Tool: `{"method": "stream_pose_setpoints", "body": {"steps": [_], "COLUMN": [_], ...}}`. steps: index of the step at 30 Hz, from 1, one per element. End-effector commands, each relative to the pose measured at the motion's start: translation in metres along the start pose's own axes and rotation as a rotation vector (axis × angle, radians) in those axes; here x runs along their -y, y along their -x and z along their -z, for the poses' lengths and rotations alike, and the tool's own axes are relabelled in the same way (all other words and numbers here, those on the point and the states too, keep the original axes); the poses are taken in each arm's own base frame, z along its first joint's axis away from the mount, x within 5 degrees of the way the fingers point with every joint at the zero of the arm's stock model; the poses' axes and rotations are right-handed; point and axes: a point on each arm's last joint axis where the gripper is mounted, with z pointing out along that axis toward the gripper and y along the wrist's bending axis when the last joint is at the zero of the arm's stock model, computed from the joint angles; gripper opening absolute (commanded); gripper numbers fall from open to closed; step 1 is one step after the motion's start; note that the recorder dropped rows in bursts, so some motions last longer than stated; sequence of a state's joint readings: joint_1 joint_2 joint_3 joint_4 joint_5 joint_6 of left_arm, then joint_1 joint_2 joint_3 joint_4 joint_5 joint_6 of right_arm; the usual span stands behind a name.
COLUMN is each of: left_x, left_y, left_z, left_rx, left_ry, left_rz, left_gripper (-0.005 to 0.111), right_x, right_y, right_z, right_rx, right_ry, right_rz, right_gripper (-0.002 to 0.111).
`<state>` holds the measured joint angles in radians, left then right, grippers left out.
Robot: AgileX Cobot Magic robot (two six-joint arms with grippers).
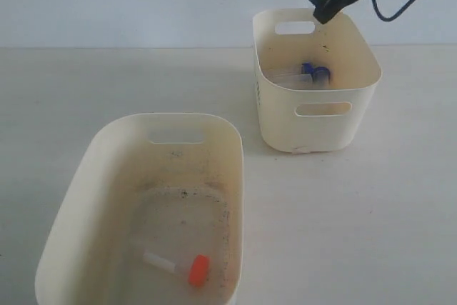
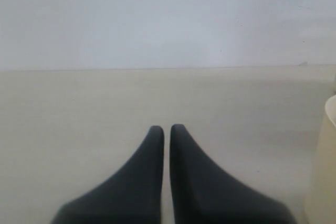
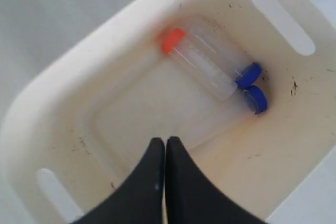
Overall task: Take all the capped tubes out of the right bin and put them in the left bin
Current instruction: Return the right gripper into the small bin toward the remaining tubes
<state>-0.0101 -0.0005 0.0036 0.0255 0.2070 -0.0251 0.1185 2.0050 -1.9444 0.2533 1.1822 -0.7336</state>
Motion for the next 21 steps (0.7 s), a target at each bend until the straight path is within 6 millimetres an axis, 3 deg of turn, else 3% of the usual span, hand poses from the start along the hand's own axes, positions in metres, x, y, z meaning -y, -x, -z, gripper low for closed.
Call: {"method": "stream_pose_setpoints", "body": {"steps": [1,12,21], "left_x": [0.0,0.0,0.0], "left_y": [0.002,0.002,0.002], "left_z": [0.0,0.0,0.0], "left_rx": [0.008,0.008,0.008], "left_ry": [-0.001,-0.001,-0.001], "left_rz": [0.016,0.016,0.016], "left_gripper": [0.004,0.004,0.004], "right_x": [0.022,0.038,0.046], "right_y": [0.0,-0.008,-0.011], "right_z": [-0.041,-0.112,-0.138], "right_rx": [-0.025,-0.04,-0.017], "right_ry": [-0.027,-0.037,-0.094], "right_rz": [0.124,0.487,0.584], "right_gripper": [0.0,0.0,0.0]}}
